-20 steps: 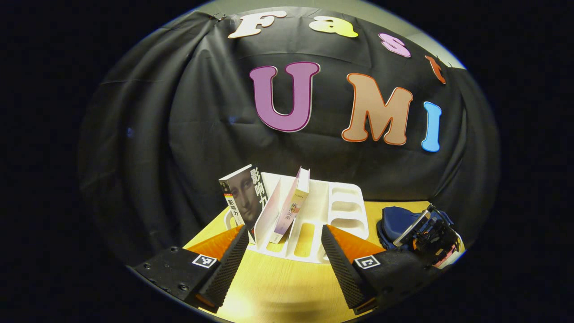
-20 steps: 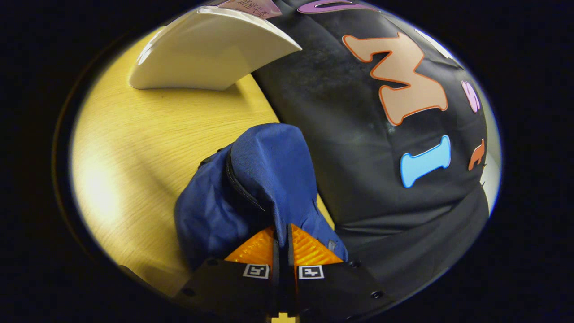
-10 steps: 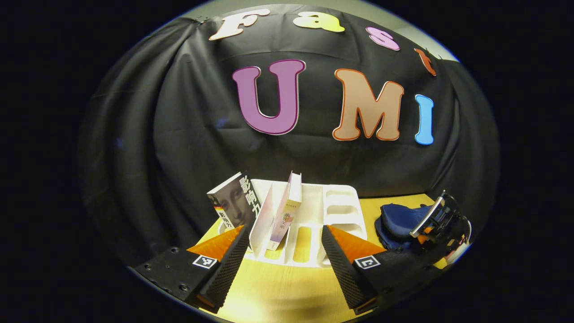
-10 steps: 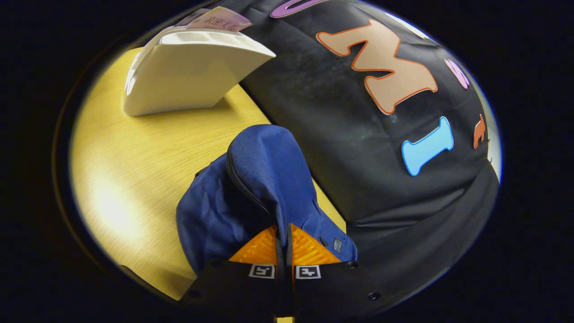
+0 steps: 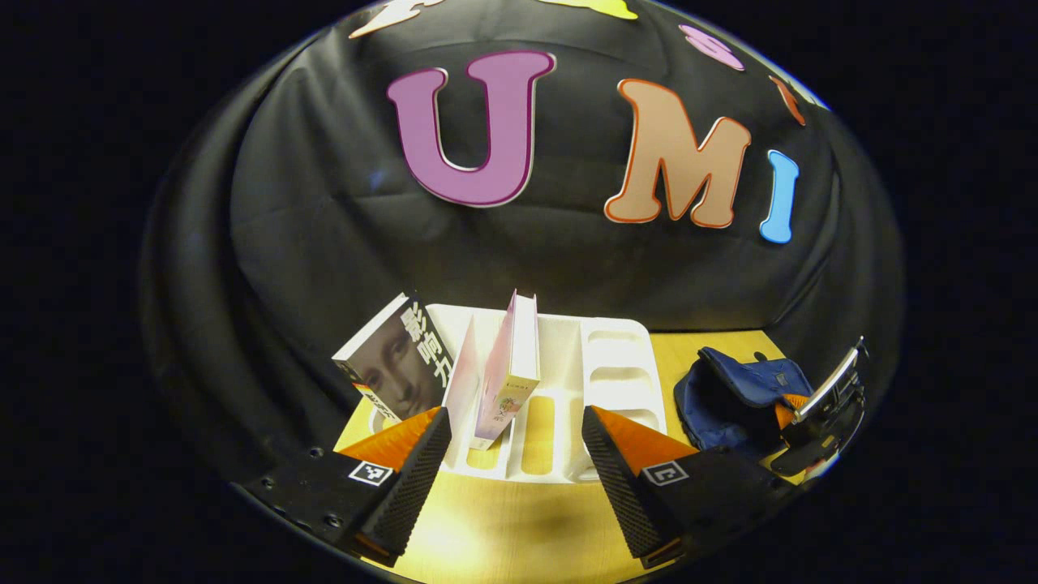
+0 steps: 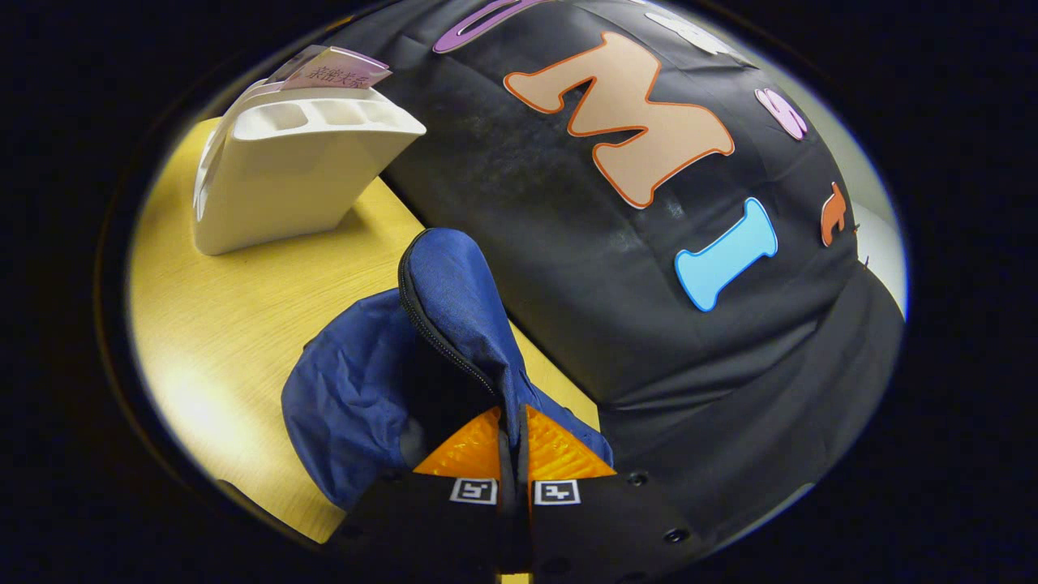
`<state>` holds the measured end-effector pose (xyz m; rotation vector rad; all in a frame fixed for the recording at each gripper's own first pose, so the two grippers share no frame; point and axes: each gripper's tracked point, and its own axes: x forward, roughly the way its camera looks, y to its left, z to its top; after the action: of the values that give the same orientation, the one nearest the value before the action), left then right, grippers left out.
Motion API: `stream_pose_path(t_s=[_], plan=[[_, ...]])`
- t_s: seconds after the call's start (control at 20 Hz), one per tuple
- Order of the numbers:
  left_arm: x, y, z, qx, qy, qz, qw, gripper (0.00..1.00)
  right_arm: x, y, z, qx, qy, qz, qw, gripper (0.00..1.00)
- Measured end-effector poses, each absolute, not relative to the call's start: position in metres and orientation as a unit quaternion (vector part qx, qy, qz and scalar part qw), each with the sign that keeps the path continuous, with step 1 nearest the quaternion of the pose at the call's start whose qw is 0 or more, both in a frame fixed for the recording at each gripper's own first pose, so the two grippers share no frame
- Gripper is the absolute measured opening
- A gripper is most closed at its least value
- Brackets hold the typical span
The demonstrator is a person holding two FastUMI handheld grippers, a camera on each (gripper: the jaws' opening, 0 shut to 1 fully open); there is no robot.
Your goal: Open the schoolbag, grab two books from the bookshelf and put them into the schoolbag.
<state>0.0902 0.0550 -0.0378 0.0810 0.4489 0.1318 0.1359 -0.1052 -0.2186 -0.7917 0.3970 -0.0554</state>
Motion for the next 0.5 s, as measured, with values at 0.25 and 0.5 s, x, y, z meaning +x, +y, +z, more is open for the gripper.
stream_pose_path(t_s=[0.25,0.5], plan=[[0.12,0.06,-0.043,0.058,0.282,0.057,0.956,0.95,0.133,-0.112,-0.208,-0.366,0.186,-0.037,0.911,0.0],[0.151,0.064,-0.04,0.08,0.32,0.042,0.943,0.94,0.129,-0.12,-0.195,-0.354,0.179,-0.047,0.917,0.0]])
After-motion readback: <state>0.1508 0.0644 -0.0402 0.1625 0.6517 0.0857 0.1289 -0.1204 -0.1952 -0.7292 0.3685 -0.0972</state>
